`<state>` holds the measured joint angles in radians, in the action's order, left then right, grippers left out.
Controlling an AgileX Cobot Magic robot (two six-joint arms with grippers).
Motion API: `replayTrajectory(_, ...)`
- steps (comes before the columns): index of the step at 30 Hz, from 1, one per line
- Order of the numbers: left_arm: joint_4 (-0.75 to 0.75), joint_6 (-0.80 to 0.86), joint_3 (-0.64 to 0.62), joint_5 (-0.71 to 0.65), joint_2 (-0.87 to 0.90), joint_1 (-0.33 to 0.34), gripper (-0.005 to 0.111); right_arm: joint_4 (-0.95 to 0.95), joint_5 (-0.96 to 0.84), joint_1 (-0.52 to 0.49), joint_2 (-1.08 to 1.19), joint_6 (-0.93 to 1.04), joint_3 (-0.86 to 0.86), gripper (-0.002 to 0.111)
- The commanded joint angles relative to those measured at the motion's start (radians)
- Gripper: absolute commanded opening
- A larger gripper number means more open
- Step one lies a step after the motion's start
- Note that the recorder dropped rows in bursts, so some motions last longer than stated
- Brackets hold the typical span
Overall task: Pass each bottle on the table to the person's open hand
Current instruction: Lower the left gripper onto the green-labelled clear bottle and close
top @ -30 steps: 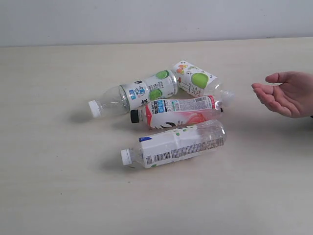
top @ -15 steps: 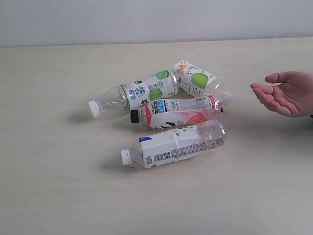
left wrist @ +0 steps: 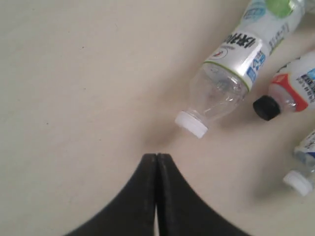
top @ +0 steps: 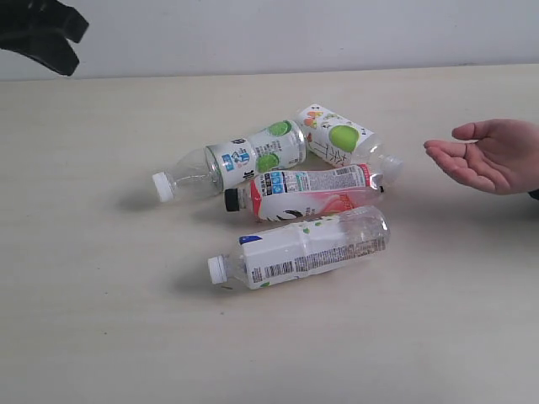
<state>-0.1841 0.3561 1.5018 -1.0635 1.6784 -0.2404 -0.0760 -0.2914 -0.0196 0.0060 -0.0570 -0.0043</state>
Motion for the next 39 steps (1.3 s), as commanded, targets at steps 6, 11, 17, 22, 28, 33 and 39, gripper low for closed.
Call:
replayTrajectory(6, 0.12, 0.276, 0.293, -0.158, 0.272, -0.151, 0.0, 0.0, 0.007, -0.004, -0.006, 0.003, 0.004, 0.0)
replayTrajectory(11, 0.134, 0.325, 0.404, -0.158, 0.365, -0.203, 0.008, 0.0, 0.009, -0.004, -0.006, 0.003, 0.004, 0.0)
replayTrajectory(17, 0.134, 0.371, 0.434, -0.158, 0.418, -0.245, 0.063, 0.0, 0.009, -0.004, -0.006, 0.003, 0.004, 0.0)
replayTrajectory(22, 0.108, 0.369, 0.434, -0.158, 0.45, -0.25, 0.086, 0.0, 0.009, -0.004, -0.006, 0.003, 0.004, 0.0)
replayTrajectory(28, 0.103, 0.369, 0.429, -0.158, 0.499, -0.25, 0.086, 0.0, 0.009, -0.004, -0.006, 0.003, 0.004, 0.0)
replayTrajectory(33, 0.093, 0.369, 0.429, -0.158, 0.533, -0.25, 0.086, 0.0, 0.009, -0.004, -0.006, 0.003, 0.004, 0.0)
replayTrajectory(39, 0.024, 0.401, 0.429, -0.158, 0.561, -0.257, 0.086, 0.0, 0.009, -0.004, -0.006, 0.003, 0.004, 0.0)
